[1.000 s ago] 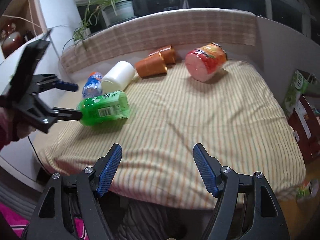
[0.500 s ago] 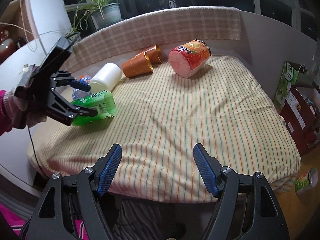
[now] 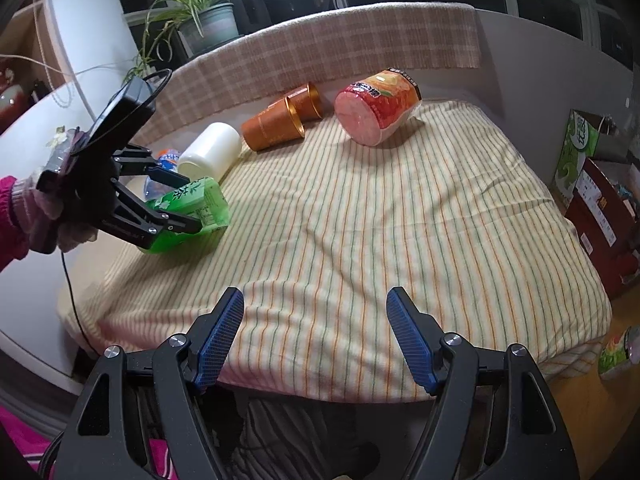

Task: Flip cup upright
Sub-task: 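Grasp the green bottle with the left gripper while the right gripper releases it, then rotate the green bottle upright with the left gripper and lower it onto the bed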

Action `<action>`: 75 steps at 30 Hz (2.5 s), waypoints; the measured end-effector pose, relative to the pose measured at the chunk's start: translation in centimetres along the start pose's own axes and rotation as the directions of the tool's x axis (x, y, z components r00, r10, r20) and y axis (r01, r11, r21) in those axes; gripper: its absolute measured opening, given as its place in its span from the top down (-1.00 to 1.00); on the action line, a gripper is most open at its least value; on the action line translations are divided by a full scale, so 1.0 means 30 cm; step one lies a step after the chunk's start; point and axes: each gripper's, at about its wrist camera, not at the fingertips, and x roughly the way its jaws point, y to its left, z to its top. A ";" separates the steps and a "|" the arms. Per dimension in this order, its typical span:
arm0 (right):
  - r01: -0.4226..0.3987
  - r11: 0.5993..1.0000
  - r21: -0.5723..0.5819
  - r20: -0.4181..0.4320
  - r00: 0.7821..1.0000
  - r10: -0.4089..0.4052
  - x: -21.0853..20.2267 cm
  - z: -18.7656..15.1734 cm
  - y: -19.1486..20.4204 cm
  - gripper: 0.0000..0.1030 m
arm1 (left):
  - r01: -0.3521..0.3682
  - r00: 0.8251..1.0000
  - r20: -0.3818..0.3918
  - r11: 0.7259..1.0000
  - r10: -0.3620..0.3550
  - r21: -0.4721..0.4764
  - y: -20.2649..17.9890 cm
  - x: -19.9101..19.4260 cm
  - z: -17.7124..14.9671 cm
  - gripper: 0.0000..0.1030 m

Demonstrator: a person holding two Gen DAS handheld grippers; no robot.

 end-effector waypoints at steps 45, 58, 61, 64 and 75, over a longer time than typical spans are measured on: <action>-0.001 0.998 -0.064 0.007 1.000 0.002 0.057 0.044 0.107 -0.43 | 0.109 0.886 0.453 0.908 0.095 -0.404 0.045 -0.250 -0.213 -0.21; 0.004 0.997 -0.083 0.011 1.000 -0.003 0.055 0.046 0.122 -0.43 | 0.203 0.844 0.523 0.832 0.119 -0.516 0.059 -0.192 -0.269 -0.22; 0.002 0.997 -0.083 0.010 1.000 -0.001 0.056 0.049 0.126 -0.43 | 0.212 0.842 0.527 0.829 0.114 -0.518 0.065 -0.190 -0.284 -0.23; -0.003 0.996 -0.090 0.010 1.000 0.004 0.059 0.050 0.136 -0.43 | 0.185 0.845 0.518 0.836 0.132 -0.516 0.054 -0.193 -0.294 -0.23; -0.021 0.994 -0.106 0.010 1.000 0.022 0.066 0.052 0.173 -0.43 | 0.093 0.858 0.475 0.850 0.196 -0.518 0.027 -0.215 -0.320 -0.58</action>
